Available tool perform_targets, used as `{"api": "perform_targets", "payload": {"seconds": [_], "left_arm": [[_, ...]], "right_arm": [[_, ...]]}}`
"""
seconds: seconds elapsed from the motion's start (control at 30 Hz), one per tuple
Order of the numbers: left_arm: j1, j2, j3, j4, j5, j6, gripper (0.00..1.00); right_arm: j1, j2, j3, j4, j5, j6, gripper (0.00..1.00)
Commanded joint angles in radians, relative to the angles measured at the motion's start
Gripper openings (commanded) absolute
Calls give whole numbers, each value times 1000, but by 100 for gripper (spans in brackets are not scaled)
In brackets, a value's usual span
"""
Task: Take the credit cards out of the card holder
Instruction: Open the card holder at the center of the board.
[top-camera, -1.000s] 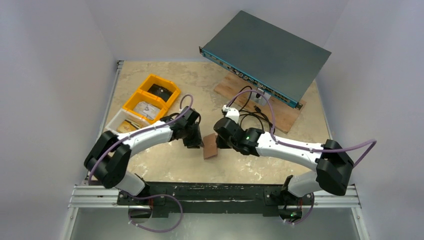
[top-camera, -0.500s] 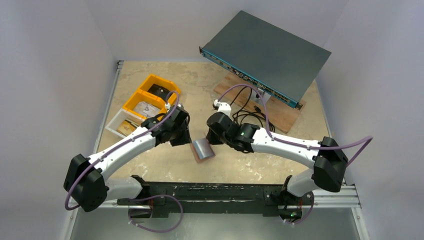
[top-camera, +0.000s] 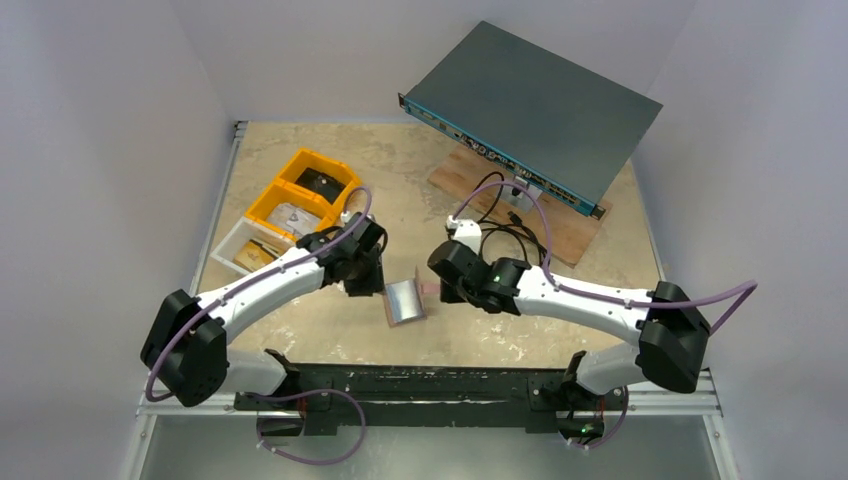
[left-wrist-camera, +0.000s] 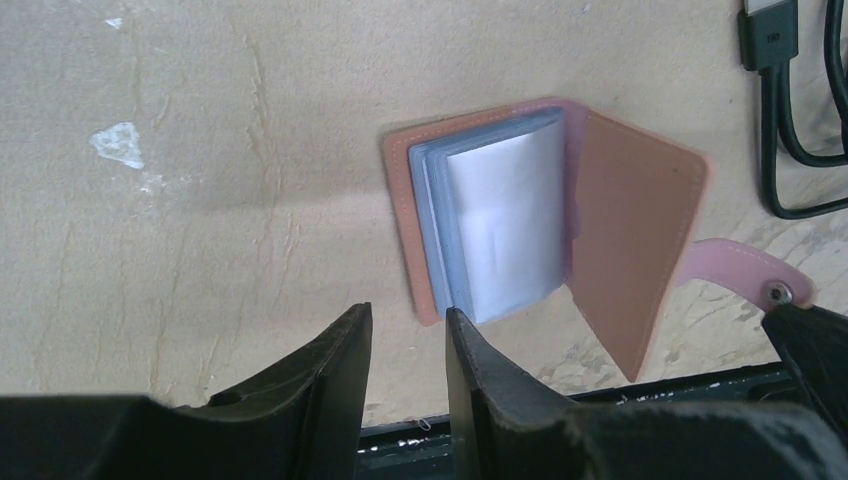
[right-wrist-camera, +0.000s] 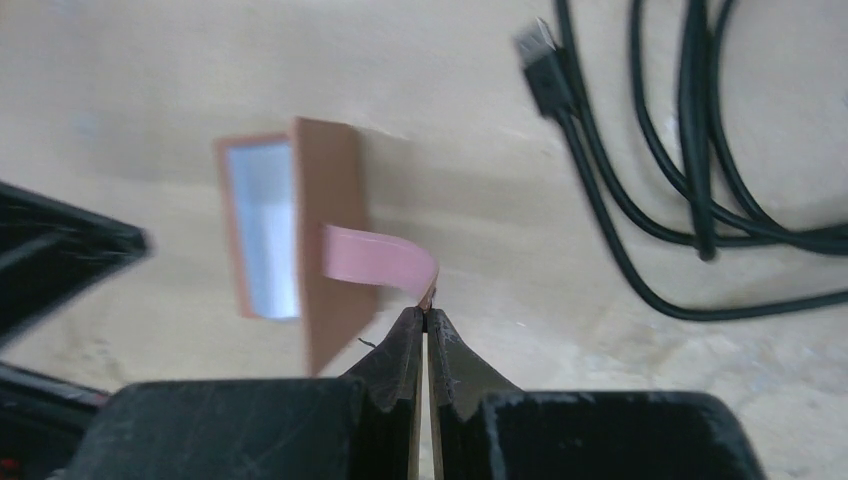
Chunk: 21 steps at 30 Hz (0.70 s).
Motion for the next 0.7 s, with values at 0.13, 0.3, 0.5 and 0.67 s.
{"api": "perform_targets", "payload": {"seconds": [0.13, 0.3, 0.5, 0.67], "left_arm": [[-1, 44, 23, 62, 67, 18, 32], [-25, 81, 35, 75, 89, 13, 29], [-44, 143, 38, 112, 109, 1, 27], [-53, 179, 39, 132, 110, -4, 26]], "right_arm": [[-16, -6, -235, 1, 20, 75, 0], [-26, 46, -279, 73, -2, 76, 0], [-31, 62, -265, 110, -8, 76, 0], [-31, 65, -255, 113, -12, 76, 0]]}}
